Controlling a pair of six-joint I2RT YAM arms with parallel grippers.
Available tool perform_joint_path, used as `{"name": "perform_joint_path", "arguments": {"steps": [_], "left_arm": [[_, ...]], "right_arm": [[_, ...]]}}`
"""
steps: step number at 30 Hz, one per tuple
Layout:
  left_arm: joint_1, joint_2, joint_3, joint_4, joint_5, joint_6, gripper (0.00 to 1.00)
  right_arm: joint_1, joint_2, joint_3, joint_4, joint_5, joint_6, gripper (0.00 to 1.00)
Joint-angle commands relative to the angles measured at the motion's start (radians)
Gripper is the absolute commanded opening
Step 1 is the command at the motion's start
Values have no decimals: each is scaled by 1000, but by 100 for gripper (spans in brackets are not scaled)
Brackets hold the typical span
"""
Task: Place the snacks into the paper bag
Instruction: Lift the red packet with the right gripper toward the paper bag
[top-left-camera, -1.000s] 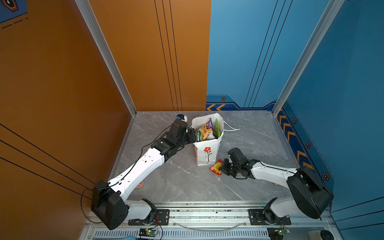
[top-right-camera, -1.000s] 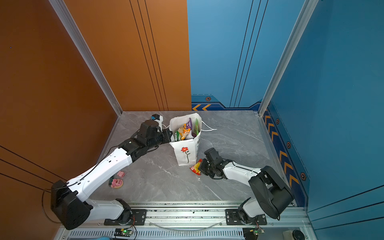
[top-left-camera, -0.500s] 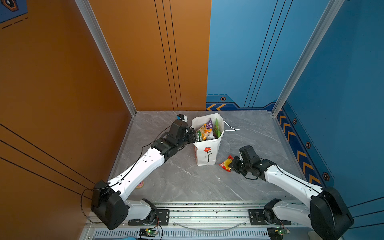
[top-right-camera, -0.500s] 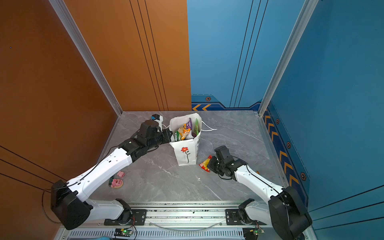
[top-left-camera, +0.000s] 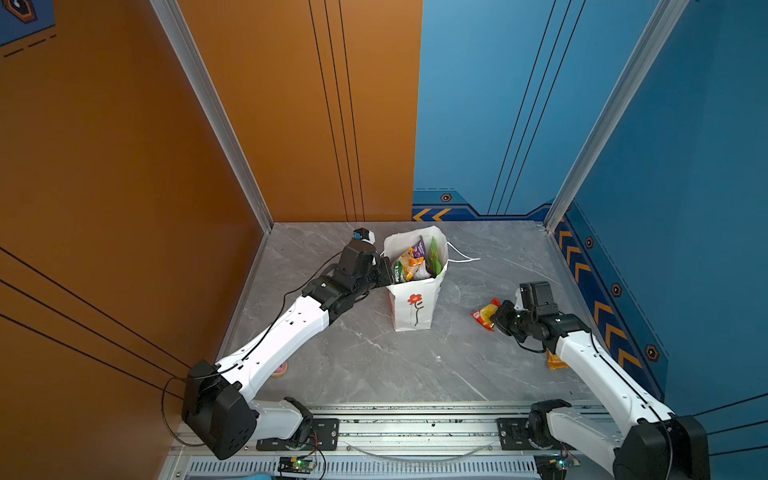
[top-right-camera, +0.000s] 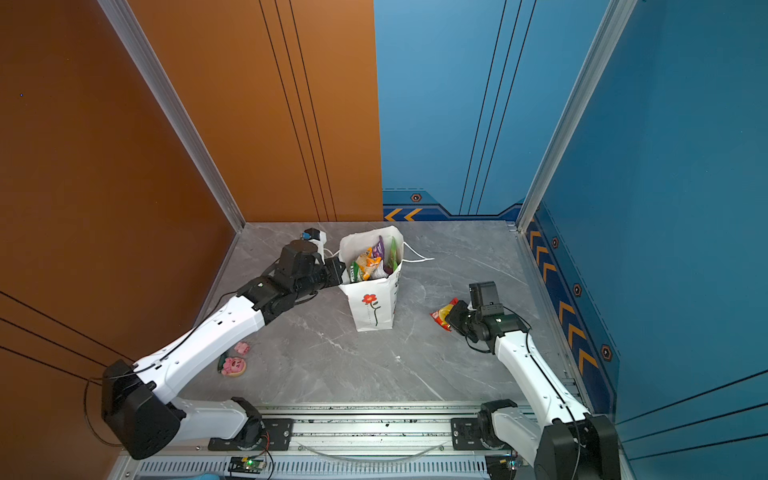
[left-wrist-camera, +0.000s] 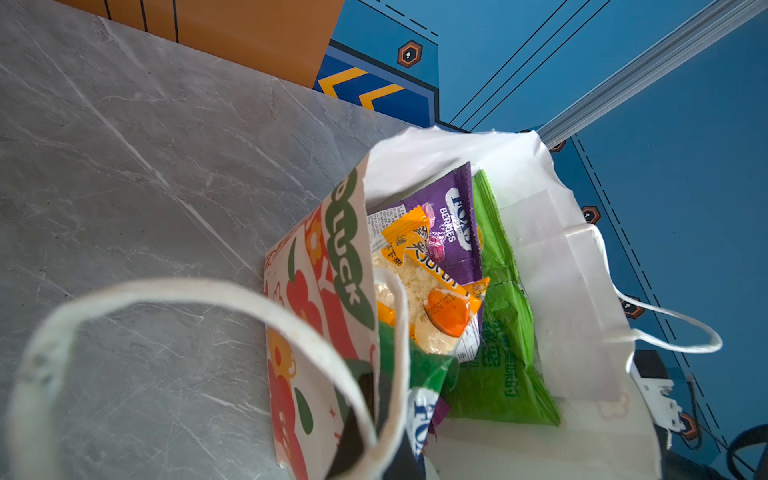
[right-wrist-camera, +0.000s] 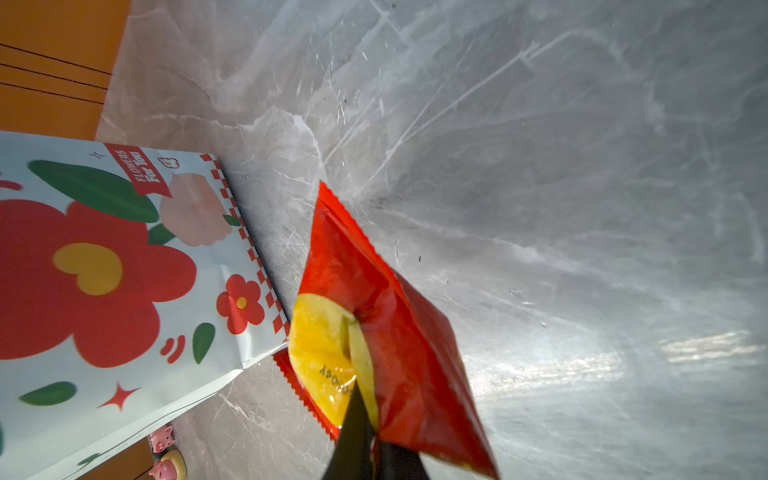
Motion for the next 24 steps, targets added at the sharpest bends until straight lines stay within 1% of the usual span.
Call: {"name": "perform_joint_path", "arguments": {"steps": [1, 6, 12, 17, 24], "left_arm": [[-8, -8, 29, 45, 8, 17, 0], [-9, -7, 30, 48, 6, 19, 0], [-13, -5, 30, 51, 9, 18, 0], [-17, -5, 30, 57, 11, 20, 0], [-20, -7, 30, 59, 14, 22, 0]], "right_arm": [[-57, -20, 67, -58, -42, -61, 5], [-125, -24, 159, -61, -65, -65, 5], [-148, -22, 278, -50, -60, -54, 5], [-141, -25, 358, -18, -50, -22, 5], [-74, -3, 511, -13, -14, -18, 5]]}}
